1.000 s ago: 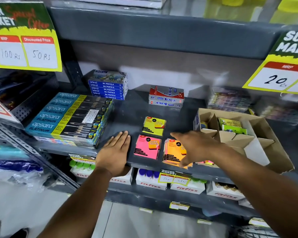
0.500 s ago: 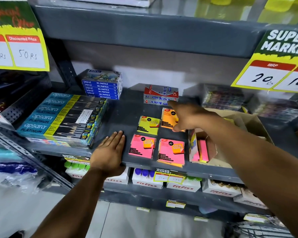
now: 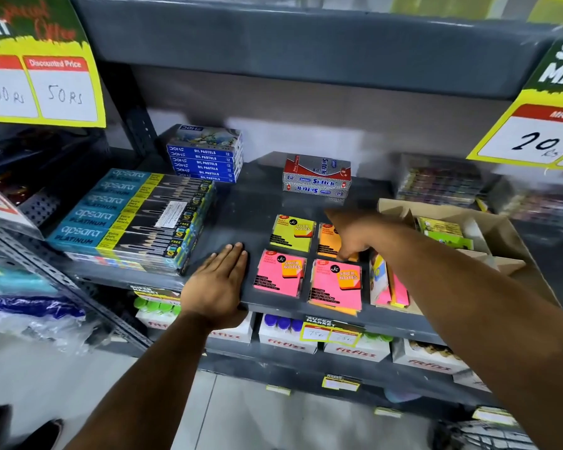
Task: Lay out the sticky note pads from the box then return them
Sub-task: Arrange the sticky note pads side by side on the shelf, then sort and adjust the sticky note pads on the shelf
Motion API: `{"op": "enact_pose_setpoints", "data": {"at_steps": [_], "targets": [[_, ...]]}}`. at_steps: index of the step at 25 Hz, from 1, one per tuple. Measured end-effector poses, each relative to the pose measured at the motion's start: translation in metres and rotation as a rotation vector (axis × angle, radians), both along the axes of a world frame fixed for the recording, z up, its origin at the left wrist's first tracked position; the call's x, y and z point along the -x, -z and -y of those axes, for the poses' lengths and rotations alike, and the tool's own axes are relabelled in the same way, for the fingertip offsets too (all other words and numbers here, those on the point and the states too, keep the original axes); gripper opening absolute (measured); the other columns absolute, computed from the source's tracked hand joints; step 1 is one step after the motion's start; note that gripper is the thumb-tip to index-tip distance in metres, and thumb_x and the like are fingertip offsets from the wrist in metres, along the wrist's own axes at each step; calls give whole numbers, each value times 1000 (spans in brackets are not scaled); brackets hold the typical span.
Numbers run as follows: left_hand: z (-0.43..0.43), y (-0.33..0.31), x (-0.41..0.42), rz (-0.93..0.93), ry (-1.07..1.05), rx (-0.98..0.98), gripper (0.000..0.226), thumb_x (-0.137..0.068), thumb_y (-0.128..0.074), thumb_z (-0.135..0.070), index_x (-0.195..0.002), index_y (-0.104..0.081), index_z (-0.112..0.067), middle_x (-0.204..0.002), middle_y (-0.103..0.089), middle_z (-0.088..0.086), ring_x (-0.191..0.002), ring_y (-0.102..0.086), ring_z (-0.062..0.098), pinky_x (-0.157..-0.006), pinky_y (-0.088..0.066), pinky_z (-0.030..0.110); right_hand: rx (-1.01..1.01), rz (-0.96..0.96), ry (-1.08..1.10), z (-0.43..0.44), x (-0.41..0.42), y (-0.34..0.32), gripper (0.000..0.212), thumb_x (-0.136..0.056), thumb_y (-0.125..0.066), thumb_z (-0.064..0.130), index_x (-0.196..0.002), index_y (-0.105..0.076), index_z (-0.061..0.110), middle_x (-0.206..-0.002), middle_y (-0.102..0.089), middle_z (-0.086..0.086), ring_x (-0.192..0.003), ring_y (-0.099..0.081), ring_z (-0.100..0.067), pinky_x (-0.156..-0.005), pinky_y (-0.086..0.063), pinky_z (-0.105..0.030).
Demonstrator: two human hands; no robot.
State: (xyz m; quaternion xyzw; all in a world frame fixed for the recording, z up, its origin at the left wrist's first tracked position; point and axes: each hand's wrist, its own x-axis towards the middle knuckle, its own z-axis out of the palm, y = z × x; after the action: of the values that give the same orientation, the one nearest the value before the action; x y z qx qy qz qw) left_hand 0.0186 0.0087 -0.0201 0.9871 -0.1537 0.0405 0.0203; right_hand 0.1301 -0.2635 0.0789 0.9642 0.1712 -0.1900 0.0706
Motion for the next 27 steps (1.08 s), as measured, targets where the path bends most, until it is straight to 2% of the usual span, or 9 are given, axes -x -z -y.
{"op": "enact_pose_setpoints", "data": {"at_steps": [4,6,8,10,13,17,22,24,27], "targets": [[0,0,0,-11,-8,-12,107,-55,-75,-47,-142,-30,-6,-153,-30,13,-139,-29,29,-114,-24,42,-342,79,-80,6,22,-26,93,-70,-82,35,-144,-28,19,-130,-58,-9,-106,-59,-26,-83,-52,-39],[1,0,-1,6,-15,-23,100,-56,-78,-42,-139,-36,-3,-149,-36,16,-135,-37,32,-111,-30,46,-265,-7,-180,11,50,-21,107,-65,-82,48,-146,-18,21,-130,-57,-9,-109,-57,-25,-85,-52,-42],[2,1,-1,43,-16,-32,80,-70,-65,-38,-137,-39,-2,-148,-37,18,-133,-40,33,-109,-32,47,-138,-45,-224,18,77,-10,118,-62,-79,58,-149,-8,21,-133,-54,-10,-112,-54,-26,-84,-50,-38],[2,0,0,34,-20,-52,81,-71,-52,-45,-139,-35,-2,-150,-33,17,-136,-35,32,-112,-28,46,-88,-14,-231,21,87,-5,119,-64,-78,59,-150,-6,20,-139,-49,-8,-118,-50,-26,-79,-46,-31],[1,1,0,8,-10,-90,94,-63,-61,-49,-139,-34,-2,-150,-33,17,-137,-33,32,-112,-28,46,-86,57,-215,17,87,-1,116,-66,-78,56,-150,-7,19,-136,-51,-8,-118,-50,-27,-84,-48,-37],[3,0,-1,50,-20,-59,75,-71,-66,-29,-136,-40,0,-146,-39,19,-132,-41,34,-108,-35,48,-151,57,-196,15,87,-8,111,-67,-77,52,-150,-9,21,-123,-59,-8,-107,-55,-26,-79,-50,-37],[0,1,-1,-28,-4,-25,108,-58,-72,-48,-145,-23,-7,-156,-21,11,-142,-22,27,-116,-19,40,-327,207,-161,-23,72,-20,97,-63,-74,55,-141,-25,26,-112,-62,-4,-102,-58,-30,-70,-47,-37],[-1,1,-1,-23,-10,-25,110,-59,-69,-53,-147,-18,-10,-158,-16,9,-144,-16,24,-117,-14,37,-338,210,-174,-47,69,-9,95,-62,-75,54,-139,-28,25,-99,-62,-2,-95,-60,-29,-63,-42,-33],[-1,1,-1,-8,-11,-18,110,-59,-70,-52,-146,-20,-9,-157,-19,10,-143,-18,25,-117,-15,38,-292,178,-174,-66,64,11,102,-64,-76,53,-145,-23,22,-104,-65,-5,-97,-59,-30,-64,-44,-33]]}}
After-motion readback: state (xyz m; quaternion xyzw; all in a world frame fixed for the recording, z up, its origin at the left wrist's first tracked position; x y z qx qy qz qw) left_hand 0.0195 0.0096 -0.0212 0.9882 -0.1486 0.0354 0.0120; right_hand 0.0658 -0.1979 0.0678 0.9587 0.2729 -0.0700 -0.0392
